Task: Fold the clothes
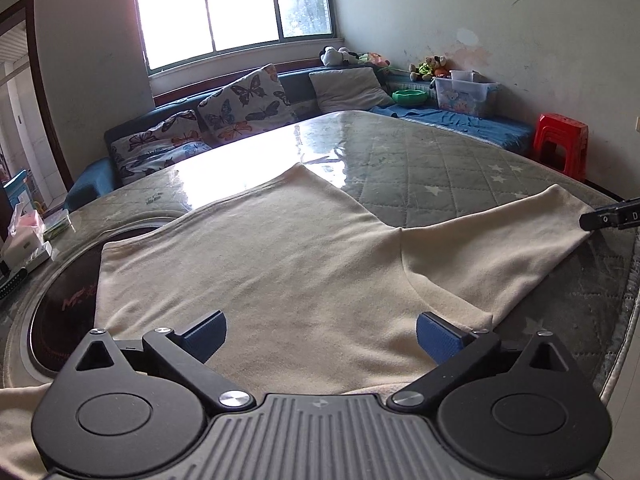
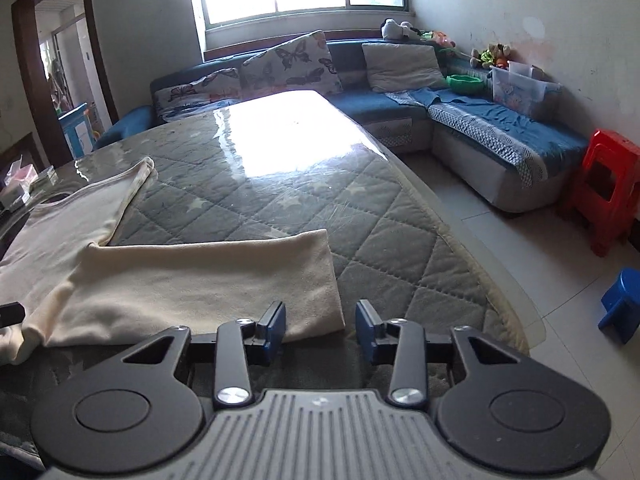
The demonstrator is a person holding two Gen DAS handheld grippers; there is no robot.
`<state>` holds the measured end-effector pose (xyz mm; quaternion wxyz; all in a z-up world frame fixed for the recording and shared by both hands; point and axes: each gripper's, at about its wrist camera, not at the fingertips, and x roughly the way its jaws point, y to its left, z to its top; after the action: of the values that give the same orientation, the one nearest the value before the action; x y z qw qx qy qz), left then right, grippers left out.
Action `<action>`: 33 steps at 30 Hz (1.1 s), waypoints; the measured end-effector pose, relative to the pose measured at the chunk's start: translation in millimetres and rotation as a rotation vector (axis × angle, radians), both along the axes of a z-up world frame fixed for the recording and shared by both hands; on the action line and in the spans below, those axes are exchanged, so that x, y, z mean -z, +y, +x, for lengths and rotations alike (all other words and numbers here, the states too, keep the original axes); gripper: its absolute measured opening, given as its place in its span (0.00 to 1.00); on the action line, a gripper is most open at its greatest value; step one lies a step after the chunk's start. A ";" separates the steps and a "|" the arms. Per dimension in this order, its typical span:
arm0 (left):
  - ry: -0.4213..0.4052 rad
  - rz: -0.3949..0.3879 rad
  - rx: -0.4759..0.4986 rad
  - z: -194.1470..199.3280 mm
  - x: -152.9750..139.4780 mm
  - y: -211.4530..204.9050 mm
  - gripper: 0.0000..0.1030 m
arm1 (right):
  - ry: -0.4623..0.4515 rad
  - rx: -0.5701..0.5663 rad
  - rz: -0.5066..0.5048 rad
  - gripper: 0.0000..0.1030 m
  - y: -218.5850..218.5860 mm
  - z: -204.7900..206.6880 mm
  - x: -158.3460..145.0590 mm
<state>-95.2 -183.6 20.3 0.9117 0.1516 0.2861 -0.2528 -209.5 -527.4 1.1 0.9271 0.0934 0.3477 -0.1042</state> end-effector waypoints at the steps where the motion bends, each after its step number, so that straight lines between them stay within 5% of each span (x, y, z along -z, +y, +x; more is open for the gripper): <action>1: 0.001 0.003 0.003 -0.2 0.7 -0.4 1.00 | 0.001 -0.002 -0.006 0.16 1.4 1.1 -1.2; 4: -0.001 0.014 0.016 -2.2 2.8 -2.9 1.00 | -0.003 -0.005 -0.073 0.08 3.1 9.6 -7.4; 11: 0.004 0.044 0.042 -5.0 11.7 -8.1 1.00 | -0.059 -0.019 -0.170 0.07 -10.2 47.3 -28.8; 15: 0.005 0.046 0.050 -4.4 12.8 -8.3 1.00 | -0.026 -0.013 -0.164 0.07 -16.5 66.8 -15.2; 23: -0.001 0.036 0.045 -2.6 8.6 -6.7 1.00 | -0.031 0.061 -0.064 0.24 -23.0 49.0 -2.4; 33: -0.004 0.032 0.025 -2.8 5.2 -5.8 1.00 | -0.078 0.125 0.095 0.28 -24.8 43.1 6.3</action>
<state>-98.0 -189.5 15.1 0.9065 0.1705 0.2862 -0.2592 -166.4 -552.2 -5.1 0.9262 0.1627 0.3091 -0.1418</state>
